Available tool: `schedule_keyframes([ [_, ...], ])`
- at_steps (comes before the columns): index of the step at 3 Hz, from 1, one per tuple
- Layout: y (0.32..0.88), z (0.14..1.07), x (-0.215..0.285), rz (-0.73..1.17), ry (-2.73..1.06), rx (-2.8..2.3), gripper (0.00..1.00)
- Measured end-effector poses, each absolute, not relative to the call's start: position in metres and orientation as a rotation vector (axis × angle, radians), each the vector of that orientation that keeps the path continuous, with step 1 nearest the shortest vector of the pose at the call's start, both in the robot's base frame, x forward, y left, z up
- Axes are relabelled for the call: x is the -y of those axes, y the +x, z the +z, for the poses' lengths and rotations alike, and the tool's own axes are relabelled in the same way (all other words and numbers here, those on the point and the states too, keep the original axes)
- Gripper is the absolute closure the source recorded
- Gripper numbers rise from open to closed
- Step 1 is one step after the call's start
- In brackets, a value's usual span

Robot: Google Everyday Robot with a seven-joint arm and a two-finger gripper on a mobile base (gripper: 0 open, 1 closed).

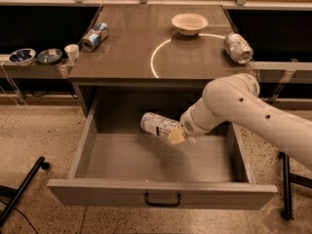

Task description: Place blue plastic bottle into top drawer

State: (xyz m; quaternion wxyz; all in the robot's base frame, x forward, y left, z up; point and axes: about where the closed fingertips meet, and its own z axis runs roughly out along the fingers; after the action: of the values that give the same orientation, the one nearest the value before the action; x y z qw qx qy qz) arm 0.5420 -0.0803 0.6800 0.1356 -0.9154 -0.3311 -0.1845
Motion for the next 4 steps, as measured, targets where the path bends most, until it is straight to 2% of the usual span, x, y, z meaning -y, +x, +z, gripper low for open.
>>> schedule_keyframes([
  [1, 0.546, 0.643, 0.078, -0.558, -2.616, 0.954, 0.88],
  [4, 0.544, 0.612, 0.078, -0.534, -2.447, 1.073, 0.19],
])
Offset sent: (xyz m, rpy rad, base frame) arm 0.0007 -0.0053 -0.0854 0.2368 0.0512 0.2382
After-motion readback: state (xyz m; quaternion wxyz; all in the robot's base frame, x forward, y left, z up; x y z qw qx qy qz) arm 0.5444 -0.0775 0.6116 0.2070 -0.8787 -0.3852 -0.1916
